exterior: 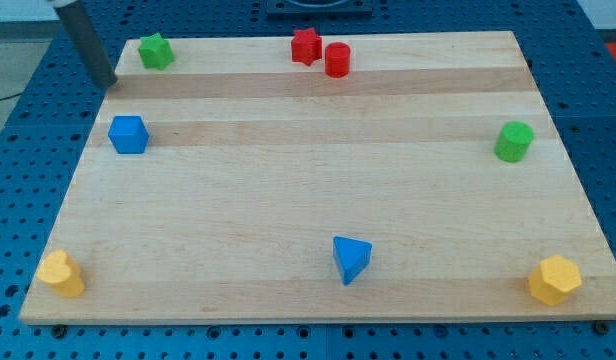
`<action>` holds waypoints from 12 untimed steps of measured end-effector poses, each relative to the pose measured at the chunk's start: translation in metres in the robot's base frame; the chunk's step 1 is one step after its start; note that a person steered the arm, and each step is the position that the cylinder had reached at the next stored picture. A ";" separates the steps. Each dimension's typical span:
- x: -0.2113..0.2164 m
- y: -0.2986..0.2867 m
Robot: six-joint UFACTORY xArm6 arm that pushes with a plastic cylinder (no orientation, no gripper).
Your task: Push the green star closer to the red star
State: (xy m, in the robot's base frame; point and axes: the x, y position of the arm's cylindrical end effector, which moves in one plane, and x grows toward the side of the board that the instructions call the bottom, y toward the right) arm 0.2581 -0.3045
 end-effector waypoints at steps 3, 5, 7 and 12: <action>-0.067 0.018; -0.034 0.046; 0.001 0.142; 0.052 0.159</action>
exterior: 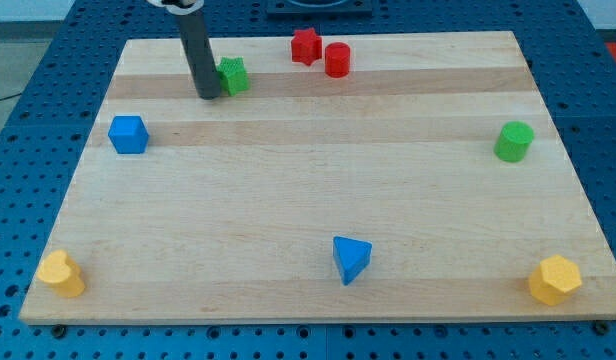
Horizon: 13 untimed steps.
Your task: Push the green star closer to the red star
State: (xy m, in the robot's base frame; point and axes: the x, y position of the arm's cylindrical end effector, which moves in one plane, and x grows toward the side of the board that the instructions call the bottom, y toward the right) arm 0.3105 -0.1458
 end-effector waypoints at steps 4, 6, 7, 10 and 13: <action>-0.012 0.023; -0.011 0.003; -0.028 -0.022; -0.052 0.036; -0.034 -0.017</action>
